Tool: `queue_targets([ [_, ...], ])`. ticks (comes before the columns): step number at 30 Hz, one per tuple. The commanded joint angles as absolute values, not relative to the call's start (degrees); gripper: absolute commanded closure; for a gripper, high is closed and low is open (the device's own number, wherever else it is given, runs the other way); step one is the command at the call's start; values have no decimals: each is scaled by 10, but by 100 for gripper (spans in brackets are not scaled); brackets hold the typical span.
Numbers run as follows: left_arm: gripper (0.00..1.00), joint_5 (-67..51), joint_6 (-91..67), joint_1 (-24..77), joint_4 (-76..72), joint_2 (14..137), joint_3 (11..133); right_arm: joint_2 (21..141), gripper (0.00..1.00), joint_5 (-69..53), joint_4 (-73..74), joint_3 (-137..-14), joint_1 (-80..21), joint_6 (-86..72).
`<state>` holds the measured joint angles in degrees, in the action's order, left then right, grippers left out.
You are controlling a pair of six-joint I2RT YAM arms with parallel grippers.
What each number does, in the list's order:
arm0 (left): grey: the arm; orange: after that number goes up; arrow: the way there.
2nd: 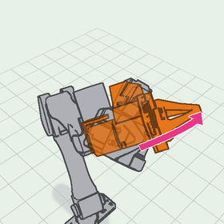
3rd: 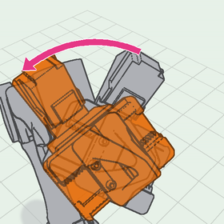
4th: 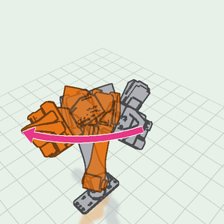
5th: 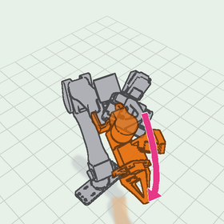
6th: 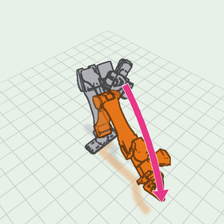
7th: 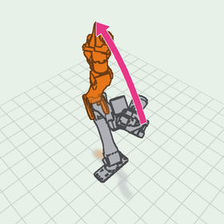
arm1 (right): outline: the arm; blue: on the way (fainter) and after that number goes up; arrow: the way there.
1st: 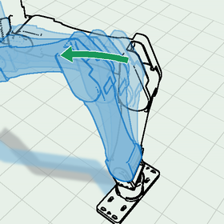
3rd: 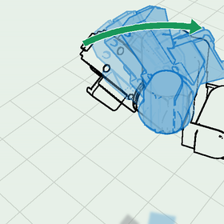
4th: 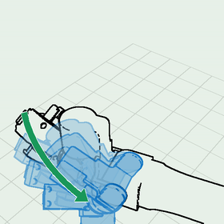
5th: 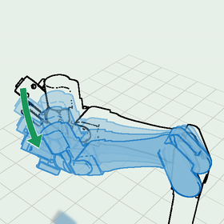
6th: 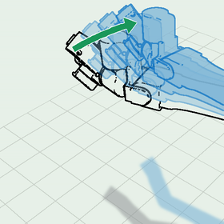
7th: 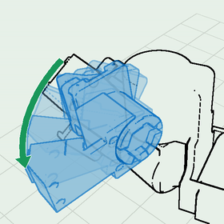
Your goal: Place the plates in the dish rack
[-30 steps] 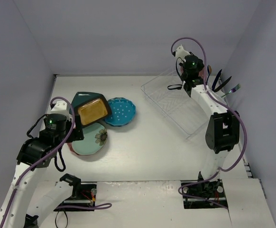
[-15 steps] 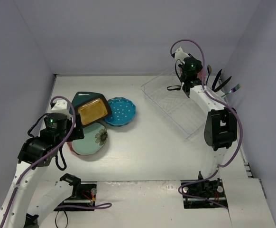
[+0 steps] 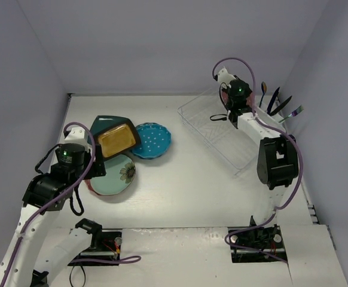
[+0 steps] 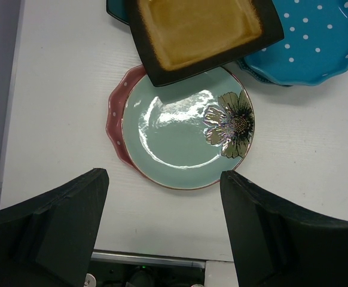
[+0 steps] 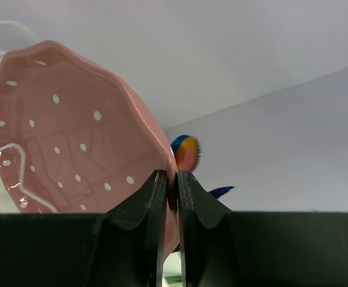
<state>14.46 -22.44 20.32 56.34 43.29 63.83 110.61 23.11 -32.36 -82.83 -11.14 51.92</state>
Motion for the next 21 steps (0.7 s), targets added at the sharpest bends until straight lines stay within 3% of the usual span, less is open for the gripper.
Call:
queue_targets([
  [1, 24, 155, -219, 207, 546, 431, 642, 1098, 100, 214, -426, -826, -117, 493],
  [8, 24, 157, -221, 207, 552, 421, 638, 1115, 100, 215, -413, -814, -118, 469],
  [9, 24, 158, -221, 207, 554, 420, 638, 1115, 96, 217, -408, -816, -117, 461],
  [11, 24, 158, -222, 207, 555, 420, 639, 1111, 80, 214, -378, -822, -117, 433],
  [12, 24, 157, -222, 207, 555, 419, 640, 1109, 66, 213, -353, -825, -117, 426],
  [21, 24, 149, -223, 207, 552, 417, 638, 1029, 28, 250, -267, -837, -118, 281],
])
